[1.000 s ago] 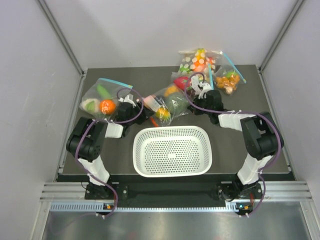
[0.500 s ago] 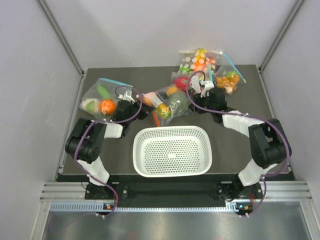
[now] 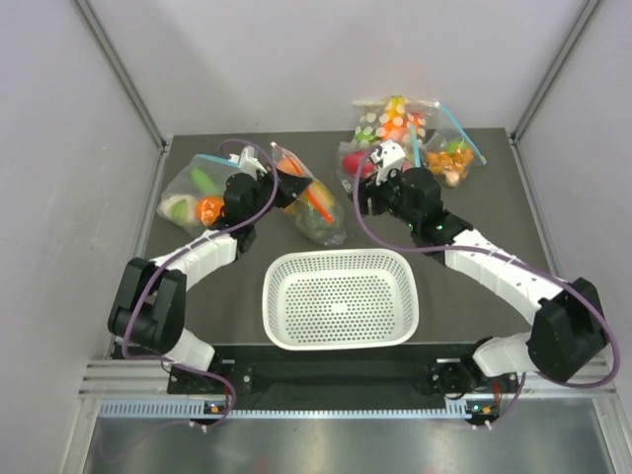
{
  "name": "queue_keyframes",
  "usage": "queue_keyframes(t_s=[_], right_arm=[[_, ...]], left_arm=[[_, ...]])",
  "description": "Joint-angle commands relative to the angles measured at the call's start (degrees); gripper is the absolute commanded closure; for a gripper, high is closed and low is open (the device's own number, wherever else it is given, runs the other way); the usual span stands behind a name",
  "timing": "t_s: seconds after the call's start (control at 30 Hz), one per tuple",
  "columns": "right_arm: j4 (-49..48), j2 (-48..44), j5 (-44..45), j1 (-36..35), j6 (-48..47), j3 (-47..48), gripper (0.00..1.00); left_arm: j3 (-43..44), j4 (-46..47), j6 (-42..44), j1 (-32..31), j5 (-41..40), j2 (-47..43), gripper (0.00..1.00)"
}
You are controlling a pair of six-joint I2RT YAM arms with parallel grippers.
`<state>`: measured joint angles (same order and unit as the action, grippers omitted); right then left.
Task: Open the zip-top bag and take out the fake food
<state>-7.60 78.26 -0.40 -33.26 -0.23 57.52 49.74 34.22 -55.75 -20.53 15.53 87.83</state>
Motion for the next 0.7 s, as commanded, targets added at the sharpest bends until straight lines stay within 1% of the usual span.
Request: queue_keyframes(t_s=[0.0,0.07,0.1,0.4,0.53,0.67], right_arm=[[-3.38,-4.51,1.20,-2.16,-1.79,1.11,0.30],[-4.62,-5.48,0.67,-3.30,-2.05,0.84,0.30],[-5.06,-5.49,-1.68,-4.09,-2.06,0.76,0.29],[-5.06,-0.39,-9.34,-7.52,-1.44,3.04,0.30],[-5.06,1.36,-9.26,-9.11,-1.35,2.95,0.29],[-4.80,2.60,-7.77,-9.99,-2.14,2.60,0.29]], left_arm=[[3.26,-2.58,1.60,-0.91,-1.20,-2.93,1.00],[3.70,-3.98,2.13,-1.44,-1.99,-3.37,1.00],[3.79,-4.42,2.65,-1.70,-2.26,-3.46,1.00],[5.28,-8.64,5.29,-4.69,-6.30,-3.63,1.00],[6.16,-9.96,6.61,-6.88,-9.28,-3.11,1.00],[7.04,-10.31,7.05,-8.20,-10.34,-2.75,1.00]])
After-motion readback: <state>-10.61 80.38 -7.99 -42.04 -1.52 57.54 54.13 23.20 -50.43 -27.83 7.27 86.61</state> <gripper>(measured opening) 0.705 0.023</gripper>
